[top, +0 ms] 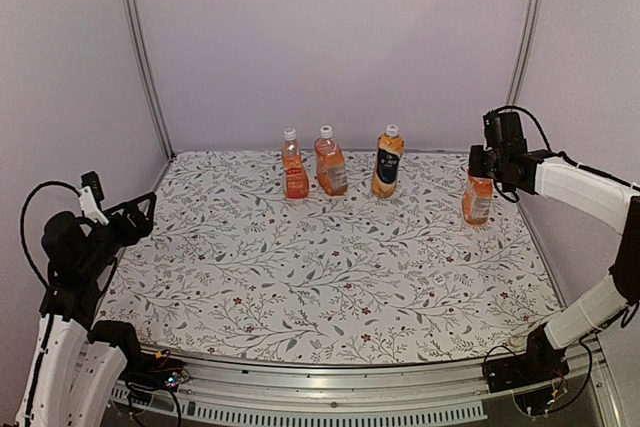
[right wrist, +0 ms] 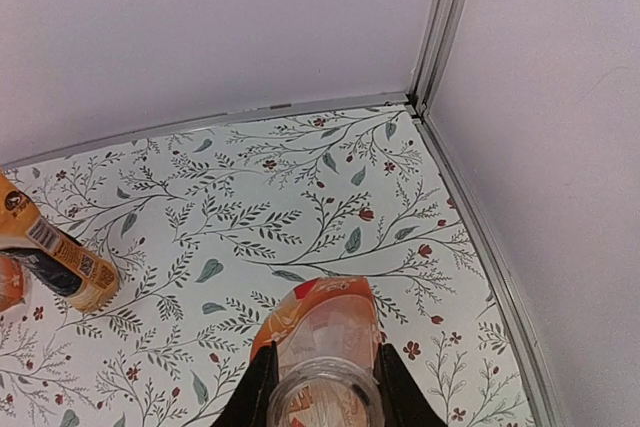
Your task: Unscrew the bottle caps
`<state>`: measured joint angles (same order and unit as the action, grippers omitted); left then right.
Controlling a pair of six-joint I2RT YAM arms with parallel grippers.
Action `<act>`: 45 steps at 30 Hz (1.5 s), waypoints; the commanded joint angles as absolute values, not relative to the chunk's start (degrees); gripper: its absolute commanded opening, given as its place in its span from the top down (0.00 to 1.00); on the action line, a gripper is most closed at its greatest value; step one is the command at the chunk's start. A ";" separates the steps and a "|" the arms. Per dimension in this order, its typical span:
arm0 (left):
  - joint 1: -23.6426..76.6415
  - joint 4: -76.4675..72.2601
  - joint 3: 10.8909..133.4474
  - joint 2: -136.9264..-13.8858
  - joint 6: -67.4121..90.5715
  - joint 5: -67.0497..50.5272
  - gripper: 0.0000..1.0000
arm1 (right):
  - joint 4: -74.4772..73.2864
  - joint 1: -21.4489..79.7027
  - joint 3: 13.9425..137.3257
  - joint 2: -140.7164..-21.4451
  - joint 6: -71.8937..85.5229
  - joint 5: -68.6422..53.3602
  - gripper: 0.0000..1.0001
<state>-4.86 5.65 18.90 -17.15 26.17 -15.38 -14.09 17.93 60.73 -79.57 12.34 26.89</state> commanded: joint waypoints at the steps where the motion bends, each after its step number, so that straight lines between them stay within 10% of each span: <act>1: -7.05 5.55 17.67 -17.17 25.95 -14.11 0.01 | -8.26 17.05 64.84 -88.69 8.64 29.23 1.00; 11: -8.36 4.48 17.14 -18.36 25.69 -14.96 0.00 | -2.84 15.89 61.52 -92.72 13.61 26.13 0.97; 16: -8.46 4.41 17.14 -18.37 25.65 -15.15 0.00 | -3.18 15.96 60.99 -92.07 13.88 26.83 0.43; 19: -8.52 4.44 17.14 -18.37 25.61 -15.23 0.00 | -4.00 15.91 61.56 -91.44 14.29 27.38 0.27; 31: -8.54 4.18 17.05 -18.02 25.61 -15.55 0.01 | -10.14 15.99 65.69 -90.03 11.75 26.86 0.02; 41: -8.68 4.05 17.05 -18.20 25.18 -15.81 0.01 | -31.79 18.68 83.78 -90.22 7.37 32.31 0.01; 45: -8.90 4.16 17.18 -18.79 25.14 -16.14 0.00 | -32.06 20.32 90.21 -91.46 5.38 11.25 0.04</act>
